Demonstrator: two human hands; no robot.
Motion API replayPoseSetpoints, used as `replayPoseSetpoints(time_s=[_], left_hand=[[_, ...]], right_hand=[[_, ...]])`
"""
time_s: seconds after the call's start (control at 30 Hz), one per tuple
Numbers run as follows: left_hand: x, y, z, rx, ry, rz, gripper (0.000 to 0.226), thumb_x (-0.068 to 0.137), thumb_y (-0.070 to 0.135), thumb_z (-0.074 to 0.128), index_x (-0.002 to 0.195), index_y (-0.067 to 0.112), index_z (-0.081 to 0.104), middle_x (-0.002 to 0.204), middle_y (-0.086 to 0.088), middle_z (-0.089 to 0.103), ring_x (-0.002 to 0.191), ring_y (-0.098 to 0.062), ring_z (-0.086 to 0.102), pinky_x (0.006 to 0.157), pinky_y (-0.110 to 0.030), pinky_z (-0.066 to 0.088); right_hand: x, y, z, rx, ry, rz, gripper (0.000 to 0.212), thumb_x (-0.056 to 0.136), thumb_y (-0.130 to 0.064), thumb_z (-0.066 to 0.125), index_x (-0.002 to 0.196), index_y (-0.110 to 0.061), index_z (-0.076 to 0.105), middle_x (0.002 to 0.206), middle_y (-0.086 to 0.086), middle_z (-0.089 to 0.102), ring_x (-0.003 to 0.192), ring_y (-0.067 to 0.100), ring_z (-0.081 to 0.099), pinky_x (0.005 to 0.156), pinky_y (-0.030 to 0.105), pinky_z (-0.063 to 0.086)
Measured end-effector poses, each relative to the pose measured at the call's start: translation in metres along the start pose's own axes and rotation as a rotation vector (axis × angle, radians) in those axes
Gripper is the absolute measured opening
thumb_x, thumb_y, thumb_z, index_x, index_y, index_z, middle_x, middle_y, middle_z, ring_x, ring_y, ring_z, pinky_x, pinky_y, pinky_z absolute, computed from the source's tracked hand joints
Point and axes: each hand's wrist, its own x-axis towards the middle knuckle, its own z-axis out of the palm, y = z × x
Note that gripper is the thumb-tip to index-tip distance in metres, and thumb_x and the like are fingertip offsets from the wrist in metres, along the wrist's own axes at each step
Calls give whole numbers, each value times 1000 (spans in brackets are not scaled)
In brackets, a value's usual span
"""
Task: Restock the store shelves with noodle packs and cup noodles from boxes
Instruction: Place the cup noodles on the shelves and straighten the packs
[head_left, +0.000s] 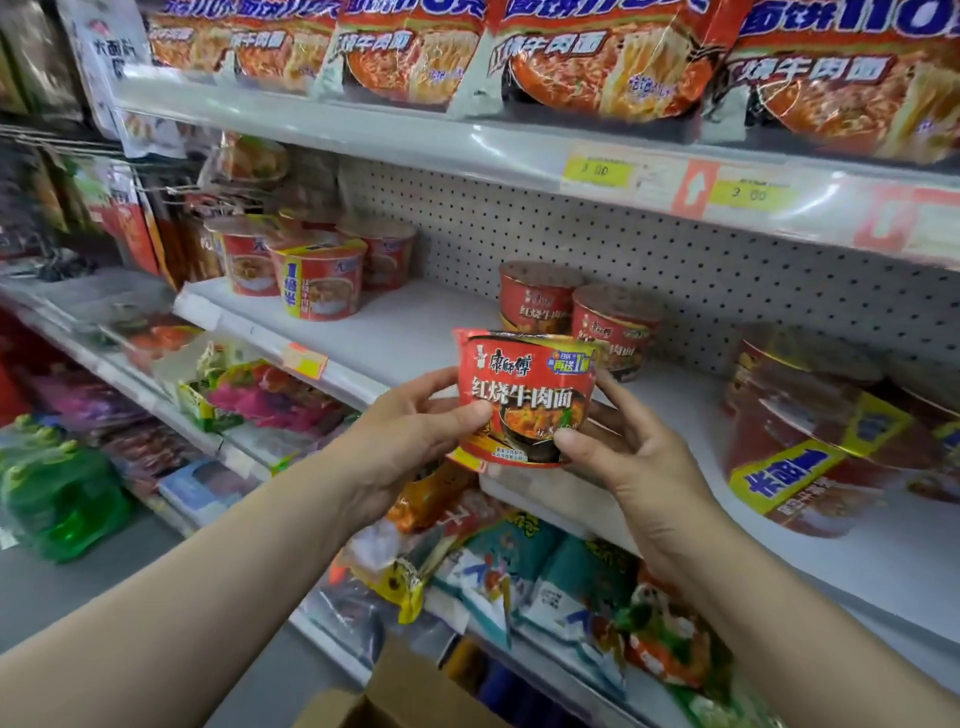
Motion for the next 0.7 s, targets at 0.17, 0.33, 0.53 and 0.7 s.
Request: replayPoseSetpoints(time_s=[0.17, 0.33, 0.53, 0.7], left_hand=[[45, -4, -12, 78, -32, -7, 55, 86, 2, 73, 134, 25, 58, 111, -5, 76, 109, -20, 70, 108, -37, 46], [86, -7, -18, 119, 3, 5, 64, 84, -3, 74, 140, 22, 57, 109, -3, 75, 107, -20, 70, 106, -43, 49], [119, -7, -12, 133, -5, 18, 68, 84, -10, 70, 144, 17, 52, 117, -5, 70, 106, -16, 67, 93, -30, 56], [142, -5, -10, 173, 4, 16, 68, 85, -9, 70, 143, 20, 52, 117, -1, 67, 108, -14, 64, 104, -39, 51]], right_hand=[[39, 22, 2, -43, 43, -8, 75, 78, -4, 80, 138, -40, 54, 122, -5, 72, 114, 8, 67, 83, 24, 59], [76, 36, 3, -169, 86, -24, 76, 82, 3, 77, 141, -37, 51, 120, -16, 69, 111, -1, 66, 96, 27, 55], [107, 45, 1, -249, 135, -11, 81, 83, 5, 75, 150, -29, 45, 127, -10, 66, 115, 3, 64, 101, 30, 52], [125, 52, 3, -310, 165, -15, 79, 84, 5, 74, 149, -29, 45, 123, -13, 67, 114, 1, 64, 98, 25, 51]])
